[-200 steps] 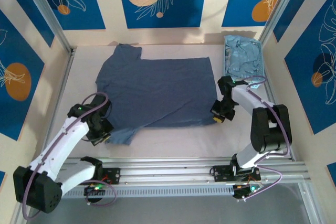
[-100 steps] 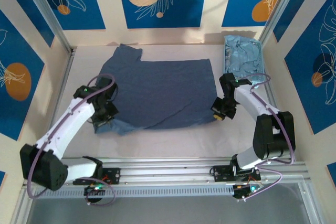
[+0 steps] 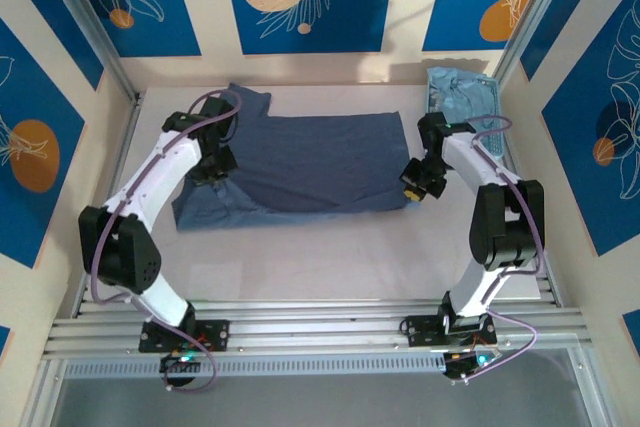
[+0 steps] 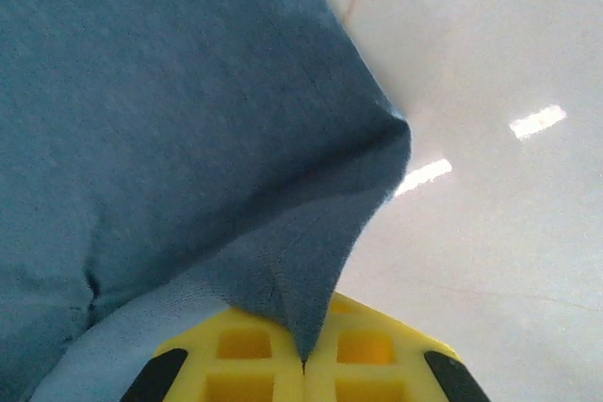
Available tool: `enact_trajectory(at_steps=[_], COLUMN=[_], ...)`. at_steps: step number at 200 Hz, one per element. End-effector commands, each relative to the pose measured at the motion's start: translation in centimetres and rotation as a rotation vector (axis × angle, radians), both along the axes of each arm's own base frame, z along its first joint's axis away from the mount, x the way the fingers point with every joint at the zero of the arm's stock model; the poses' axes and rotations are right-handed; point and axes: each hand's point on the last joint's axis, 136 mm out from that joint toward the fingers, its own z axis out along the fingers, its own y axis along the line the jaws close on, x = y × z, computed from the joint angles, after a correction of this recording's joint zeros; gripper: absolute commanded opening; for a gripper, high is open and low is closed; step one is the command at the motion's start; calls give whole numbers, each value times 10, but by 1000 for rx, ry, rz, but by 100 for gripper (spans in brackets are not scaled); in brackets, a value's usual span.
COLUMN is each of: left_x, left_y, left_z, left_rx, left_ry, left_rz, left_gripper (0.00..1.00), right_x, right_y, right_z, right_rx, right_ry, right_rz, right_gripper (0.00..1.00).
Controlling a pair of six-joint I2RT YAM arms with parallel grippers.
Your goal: Fold and stack the t-shirts
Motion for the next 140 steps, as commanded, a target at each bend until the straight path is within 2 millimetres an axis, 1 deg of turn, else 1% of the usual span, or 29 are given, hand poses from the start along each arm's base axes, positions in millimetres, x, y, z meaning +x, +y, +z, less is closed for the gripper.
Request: enact_trajectory(at_steps=[1, 31, 66, 92, 140], left_x=[22, 43, 59, 67, 75], left_y=[15, 18, 20, 20, 33], left_z=[9, 7, 1, 3, 5], left_rx=[74, 92, 94, 101, 149], left_ry=[-36, -55, -40, -45, -41], left_rz=[-46, -78, -94, -98, -78], left_gripper=[0, 0, 0, 0, 0], right_x=[6, 14, 21, 26, 40], right_y=[-2, -3, -1, -3, -8], right_z=[1, -3, -4, -3, -1], right_rx=[-3, -6, 1, -7, -22], right_ry=[26, 40, 43, 37, 35], right_rz=[-18, -37, -50, -58, -71], right_gripper=[0, 0, 0, 0, 0])
